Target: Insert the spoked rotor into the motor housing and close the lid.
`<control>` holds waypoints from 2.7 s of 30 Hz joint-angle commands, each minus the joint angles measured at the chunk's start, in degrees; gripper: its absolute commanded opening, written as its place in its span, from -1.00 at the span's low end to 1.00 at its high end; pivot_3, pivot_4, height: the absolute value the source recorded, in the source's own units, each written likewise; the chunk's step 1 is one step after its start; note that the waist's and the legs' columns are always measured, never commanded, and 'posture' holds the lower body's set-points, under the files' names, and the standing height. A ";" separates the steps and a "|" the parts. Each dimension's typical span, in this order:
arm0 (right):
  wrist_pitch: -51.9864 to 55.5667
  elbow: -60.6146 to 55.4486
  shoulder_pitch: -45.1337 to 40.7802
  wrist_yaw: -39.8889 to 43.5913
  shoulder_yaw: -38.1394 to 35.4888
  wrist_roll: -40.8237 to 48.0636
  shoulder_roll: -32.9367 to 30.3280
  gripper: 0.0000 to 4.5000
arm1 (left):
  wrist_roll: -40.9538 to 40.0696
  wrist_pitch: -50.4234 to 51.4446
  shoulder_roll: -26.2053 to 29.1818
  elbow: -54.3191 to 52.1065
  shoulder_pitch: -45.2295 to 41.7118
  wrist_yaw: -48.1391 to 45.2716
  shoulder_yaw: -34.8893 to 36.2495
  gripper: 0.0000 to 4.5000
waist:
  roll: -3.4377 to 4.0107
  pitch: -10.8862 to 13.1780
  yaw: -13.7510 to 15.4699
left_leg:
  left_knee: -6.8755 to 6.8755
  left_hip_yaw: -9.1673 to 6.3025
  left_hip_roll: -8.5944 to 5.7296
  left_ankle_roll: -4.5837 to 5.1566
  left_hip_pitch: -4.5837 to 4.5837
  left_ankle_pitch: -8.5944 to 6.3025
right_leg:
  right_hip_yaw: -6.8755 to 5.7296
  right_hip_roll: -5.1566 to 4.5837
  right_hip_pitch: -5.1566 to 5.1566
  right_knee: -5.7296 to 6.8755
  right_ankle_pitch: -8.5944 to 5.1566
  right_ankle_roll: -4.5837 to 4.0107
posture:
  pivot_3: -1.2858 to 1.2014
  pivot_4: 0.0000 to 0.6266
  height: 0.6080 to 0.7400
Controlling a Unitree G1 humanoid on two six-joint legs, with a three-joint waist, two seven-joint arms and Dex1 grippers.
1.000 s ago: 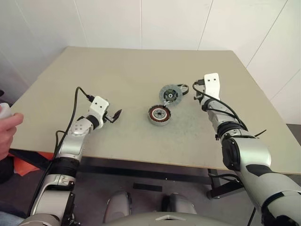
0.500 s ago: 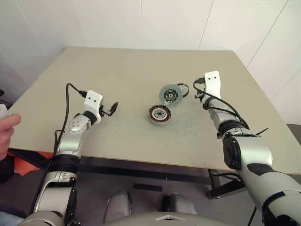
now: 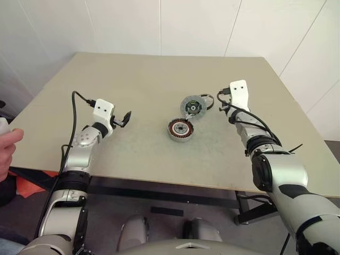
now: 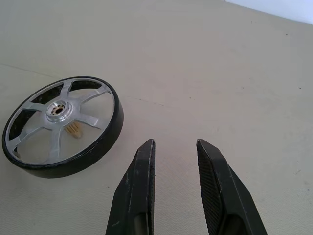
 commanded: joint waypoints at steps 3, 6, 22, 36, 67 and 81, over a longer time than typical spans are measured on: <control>-0.29 -1.88 -1.80 0.55 -1.64 1.87 -0.33 -0.37 | -3.45 1.33 -0.81 -2.51 -2.38 2.49 3.67 1.00 | 0.00 0.00 0.03 | 0.00 0.00 0.00 0.00 0.00 0.00 | 0.00 0.00 0.00 0.00 0.00 0.00 | 0.03 -1.00 1.00; 1.94 -1.75 -2.46 2.11 -4.76 5.28 0.25 -0.37 | -5.52 2.91 -1.59 -2.92 -3.05 4.03 5.68 1.00 | 0.00 0.00 0.13 | 0.01 0.00 0.00 0.00 -0.01 0.00 | 0.00 0.00 0.00 0.01 0.00 0.00 | 0.03 -1.00 1.00; 7.77 -1.72 -3.09 3.73 -12.51 13.21 0.98 -0.37 | -5.53 4.23 -0.39 -2.91 -2.72 5.82 6.34 1.00 | 0.00 0.00 0.71 | 0.01 0.00 0.01 0.02 -0.02 -0.01 | -0.01 0.00 -0.01 0.00 0.00 0.00 | 0.03 -1.00 1.00; 9.02 -2.05 -4.66 5.49 -14.04 14.71 0.80 -0.37 | -4.95 3.69 -1.01 -2.10 -3.02 6.36 5.60 1.00 | 0.00 0.00 1.21 | 0.01 0.00 0.01 0.02 -0.04 -0.01 | -0.01 0.00 -0.02 -0.01 0.00 0.00 | 0.03 -1.00 1.00; 14.27 -0.71 -1.87 7.24 -17.53 18.44 3.28 0.30 | -1.47 3.68 0.64 -2.48 -1.57 5.68 3.52 1.00 | 0.00 0.00 1.24 | 0.01 0.00 0.02 0.01 -0.09 -0.01 | -0.03 0.00 -0.06 -0.02 0.00 0.00 | 0.03 -1.00 1.00; 14.50 -0.70 -2.15 7.86 -17.45 18.38 3.89 0.30 | -0.82 3.30 1.11 -2.31 -1.53 5.90 3.24 1.00 | 0.00 0.00 1.27 | 0.01 0.00 0.02 0.01 -0.09 -0.01 | -0.03 0.00 -0.06 -0.02 0.00 0.00 | 0.03 -1.00 1.00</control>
